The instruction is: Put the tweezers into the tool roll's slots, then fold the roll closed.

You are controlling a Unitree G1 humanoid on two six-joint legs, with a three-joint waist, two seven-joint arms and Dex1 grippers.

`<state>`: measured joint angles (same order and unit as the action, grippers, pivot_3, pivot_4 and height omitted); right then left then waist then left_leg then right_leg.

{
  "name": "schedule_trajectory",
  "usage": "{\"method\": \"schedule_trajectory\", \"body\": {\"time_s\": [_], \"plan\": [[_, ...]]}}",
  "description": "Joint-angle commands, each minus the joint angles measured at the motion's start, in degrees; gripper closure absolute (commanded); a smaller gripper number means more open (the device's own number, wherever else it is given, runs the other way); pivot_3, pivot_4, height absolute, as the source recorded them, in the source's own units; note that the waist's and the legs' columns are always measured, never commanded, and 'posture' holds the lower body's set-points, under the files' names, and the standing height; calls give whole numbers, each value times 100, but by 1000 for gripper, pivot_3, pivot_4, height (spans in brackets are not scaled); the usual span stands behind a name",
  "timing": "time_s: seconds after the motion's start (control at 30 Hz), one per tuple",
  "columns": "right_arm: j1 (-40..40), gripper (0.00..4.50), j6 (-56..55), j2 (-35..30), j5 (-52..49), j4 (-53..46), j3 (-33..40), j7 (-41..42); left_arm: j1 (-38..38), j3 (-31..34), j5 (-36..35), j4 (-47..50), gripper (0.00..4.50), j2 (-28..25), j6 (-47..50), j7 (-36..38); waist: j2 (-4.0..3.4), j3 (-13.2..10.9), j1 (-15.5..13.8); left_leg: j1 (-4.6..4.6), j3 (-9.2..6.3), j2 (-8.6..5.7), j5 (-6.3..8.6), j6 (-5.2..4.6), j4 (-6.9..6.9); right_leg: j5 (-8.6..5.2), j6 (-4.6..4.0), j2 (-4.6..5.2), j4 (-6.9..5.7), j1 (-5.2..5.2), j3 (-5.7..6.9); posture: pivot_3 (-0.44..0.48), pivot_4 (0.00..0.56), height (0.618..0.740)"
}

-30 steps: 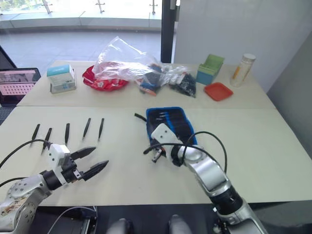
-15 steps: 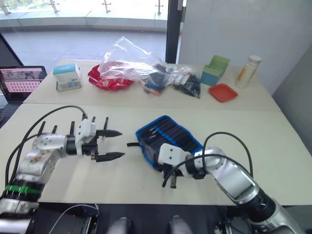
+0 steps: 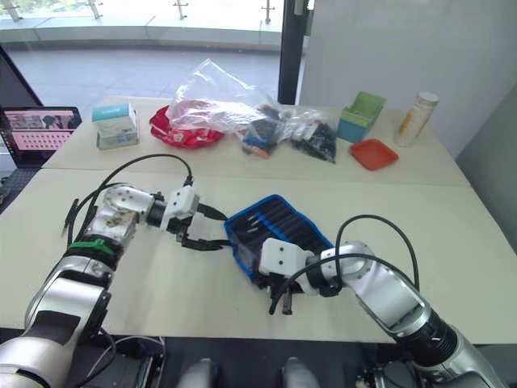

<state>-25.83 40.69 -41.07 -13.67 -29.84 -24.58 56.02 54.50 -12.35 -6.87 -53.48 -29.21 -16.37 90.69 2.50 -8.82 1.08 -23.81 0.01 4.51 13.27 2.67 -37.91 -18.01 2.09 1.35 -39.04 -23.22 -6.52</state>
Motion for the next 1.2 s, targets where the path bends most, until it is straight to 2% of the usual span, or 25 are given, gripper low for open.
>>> {"method": "schedule_trajectory", "body": {"time_s": [0.03,0.3,0.47,0.73,0.83,0.9,1.07,1.2], "plan": [[-3,4500,60,7,-38,-276,94,-65,200,25,-37,-173,1842,41,-237,174,0,0,-2,0,-1,0,0,0,0,0,0,0,-1,0,1,0,150,717],[26,4500,152,-16,-67,-360,95,-126,152,-233,-114,-178,4456,-195,-534,181,0,0,-17,0,-5,0,0,0,-3,0,0,0,-6,1,4,0,150,717],[5,4500,133,-16,-67,-302,91,-116,42,-460,21,-230,4456,-430,-1022,181,0,0,-14,0,-6,0,0,0,-3,0,0,0,-7,0,4,0,150,717],[8,4500,167,127,-212,-333,209,-170,-188,-502,51,-191,4456,-506,-1401,181,0,0,-15,0,-8,1,-1,-1,-5,0,0,1,-10,1,7,0,150,717],[120,3677,294,240,-534,-418,384,-153,-209,-522,31,-160,4500,-537,-1411,181,0,0,-23,0,-8,0,-1,-1,-5,0,0,1,-11,2,8,0,150,717],[156,2972,379,433,-712,-349,571,-294,-226,-528,29,-140,4500,-552,-1418,181,0,0,-16,0,-11,1,-1,-1,-6,0,0,1,-12,3,10,0,150,717],[-4,1278,956,1263,-1702,91,1477,-671,-276,-510,31,-93,4500,-550,-1483,181,-1,0,-13,1,-15,1,-1,-1,-13,0,0,0,-23,4,14,0,150,717],[-23,1278,934,1841,-1796,543,1737,-1193,-326,-524,26,-81,4500,-550,-1530,181,-1,0,-21,1,-16,1,-1,-1,-16,0,0,1,-26,5,16,0,150,717]]}}
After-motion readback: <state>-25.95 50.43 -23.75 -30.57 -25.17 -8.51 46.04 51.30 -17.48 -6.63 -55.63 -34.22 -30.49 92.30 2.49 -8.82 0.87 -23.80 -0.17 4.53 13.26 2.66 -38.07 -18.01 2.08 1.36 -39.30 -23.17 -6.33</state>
